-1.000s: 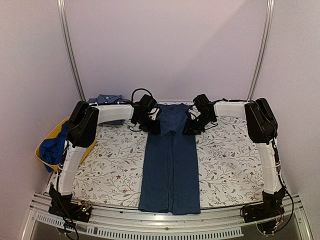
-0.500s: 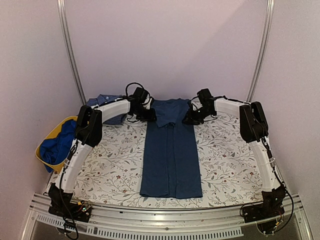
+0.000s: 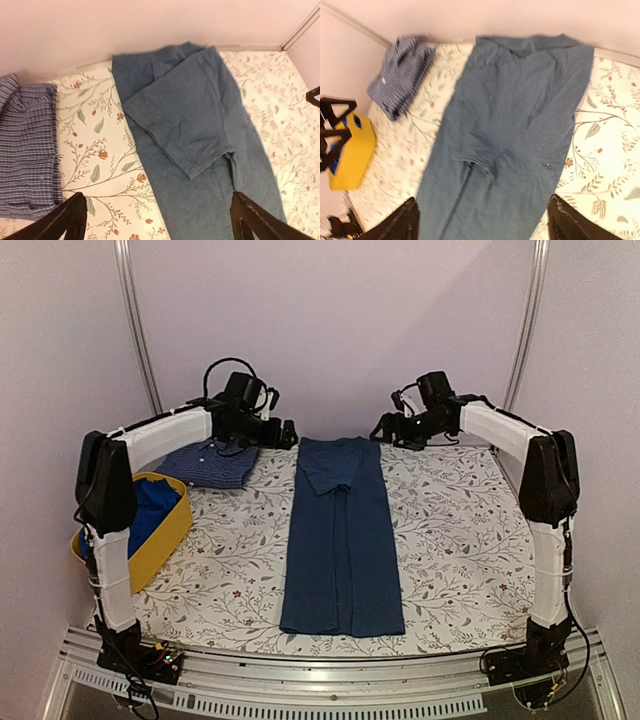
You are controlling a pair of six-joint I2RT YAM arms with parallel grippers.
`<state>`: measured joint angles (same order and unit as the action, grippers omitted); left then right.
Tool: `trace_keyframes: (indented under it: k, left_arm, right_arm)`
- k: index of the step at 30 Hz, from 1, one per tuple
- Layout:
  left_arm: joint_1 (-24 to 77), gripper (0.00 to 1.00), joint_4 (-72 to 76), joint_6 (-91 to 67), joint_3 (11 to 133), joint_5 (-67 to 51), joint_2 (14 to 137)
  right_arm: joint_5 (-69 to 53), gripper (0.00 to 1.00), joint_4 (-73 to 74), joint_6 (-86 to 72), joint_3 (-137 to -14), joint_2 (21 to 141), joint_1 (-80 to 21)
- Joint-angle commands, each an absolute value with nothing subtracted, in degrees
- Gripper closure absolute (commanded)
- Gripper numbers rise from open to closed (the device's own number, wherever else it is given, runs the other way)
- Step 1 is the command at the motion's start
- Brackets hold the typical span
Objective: Fold and stack the mixed laundry pile
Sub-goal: Move the rectangle-folded T-shirt to the center of the board, then pick up the rectangle-folded T-shirt from the center of the board.
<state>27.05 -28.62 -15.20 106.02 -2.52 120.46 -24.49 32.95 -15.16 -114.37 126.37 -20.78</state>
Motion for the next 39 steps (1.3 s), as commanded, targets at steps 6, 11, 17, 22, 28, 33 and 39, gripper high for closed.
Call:
trace_keyframes:
  k: [6, 11, 17, 22, 28, 33, 39]
  left_arm:
    - [25.7, 0.00, -24.6, -28.1, 84.8, -13.6, 95.9]
    - [32.3, 0.00, -21.1, -35.7, 62.9, -16.7, 80.0]
    - [43.5, 0.10, -17.8, -50.9, 38.7, -18.9, 64.8]
    - [51.7, 0.35, -16.7, -60.6, 30.8, -18.2, 62.2]
    - [57.0, 0.52, -10.9, -63.3, 29.5, -18.6, 69.1]
    - [57.9, 0.57, -6.4, -62.1, 29.7, -19.6, 75.6]
    - [58.1, 0.59, -3.1, -60.0, 30.9, -20.9, 80.9]
  right_arm:
    - [-42.7, 0.01, 30.0, -20.7, -90.1, 101.8, -16.6]
    - [-42.1, 0.06, 28.4, -27.2, -67.6, 86.6, -20.3]
    - [-41.7, 0.15, 21.3, -38.6, -41.2, 71.7, -29.2]
    - [-40.1, 0.26, 16.0, -47.3, -28.0, 66.8, -34.6]
    - [-37.9, 0.42, 9.4, -52.1, -24.1, 69.1, -40.3]
    - [-37.1, 0.49, 5.5, -52.2, -25.5, 76.9, -43.7]
    - [-36.1, 0.56, 3.8, -51.5, -25.2, 81.5, -44.4]
